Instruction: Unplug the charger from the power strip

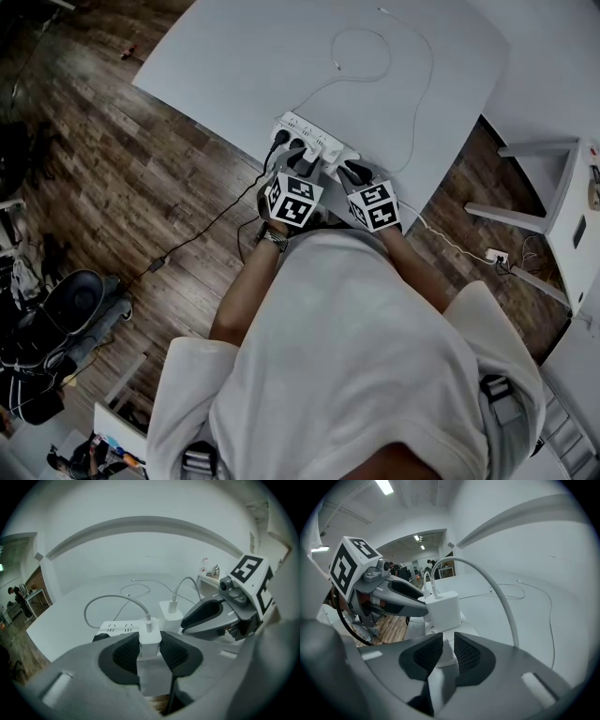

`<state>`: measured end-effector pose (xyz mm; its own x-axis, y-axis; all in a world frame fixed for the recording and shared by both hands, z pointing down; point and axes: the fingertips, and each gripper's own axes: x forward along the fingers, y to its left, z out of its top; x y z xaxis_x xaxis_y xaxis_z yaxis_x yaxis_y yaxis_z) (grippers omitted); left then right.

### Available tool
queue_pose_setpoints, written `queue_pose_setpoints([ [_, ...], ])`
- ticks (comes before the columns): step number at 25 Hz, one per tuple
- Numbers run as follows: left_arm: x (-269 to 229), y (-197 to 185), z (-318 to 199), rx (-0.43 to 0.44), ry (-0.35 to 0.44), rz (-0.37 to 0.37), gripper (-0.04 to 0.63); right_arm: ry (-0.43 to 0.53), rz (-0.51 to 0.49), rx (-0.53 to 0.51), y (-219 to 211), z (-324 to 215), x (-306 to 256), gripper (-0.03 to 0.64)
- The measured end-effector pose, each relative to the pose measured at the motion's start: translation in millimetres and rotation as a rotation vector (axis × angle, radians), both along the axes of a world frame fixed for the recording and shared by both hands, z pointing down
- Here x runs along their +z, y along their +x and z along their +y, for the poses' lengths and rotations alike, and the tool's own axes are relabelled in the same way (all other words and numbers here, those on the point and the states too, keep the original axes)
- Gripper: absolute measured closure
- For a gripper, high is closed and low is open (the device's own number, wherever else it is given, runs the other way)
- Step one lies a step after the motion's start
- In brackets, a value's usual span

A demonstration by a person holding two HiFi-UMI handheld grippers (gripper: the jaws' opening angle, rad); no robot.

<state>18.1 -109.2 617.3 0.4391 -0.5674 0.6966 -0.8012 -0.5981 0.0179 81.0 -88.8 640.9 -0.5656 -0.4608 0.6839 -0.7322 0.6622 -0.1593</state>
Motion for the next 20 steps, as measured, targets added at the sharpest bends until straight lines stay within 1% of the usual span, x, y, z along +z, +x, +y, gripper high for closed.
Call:
queue_pose_setpoints([
  [3,0.6,-0.7,-1.1,0.002,0.001,-0.003,0.457,0.000,0.000,0.001,-1.1,-1.4,0.4,0.540],
  [9,0.2,-2.3,-2.7,-0.037,-0.034,0.085,0.456,0.000,0.001,0.001,-0.8,-1.8,1.1,0.540],
  [13,-0.6,-4.4,-3.2,-0.050,-0.041,0.110,0.456,0.001,0.002,0.002,-1.5,-1.9,0.4,0.540],
  [16,-1.5,-2.9,-3.9,-0.029,-0.022,0.078,0.457,0.001,0.001,0.001,-1.7,-2.5,-0.3,0.540],
  [20,-0.5,-2.1,-2.2,0.010,0.007,-0.015,0.457,0.001,0.001,0.002,-2.2,-2.1,-0.2,0.543],
])
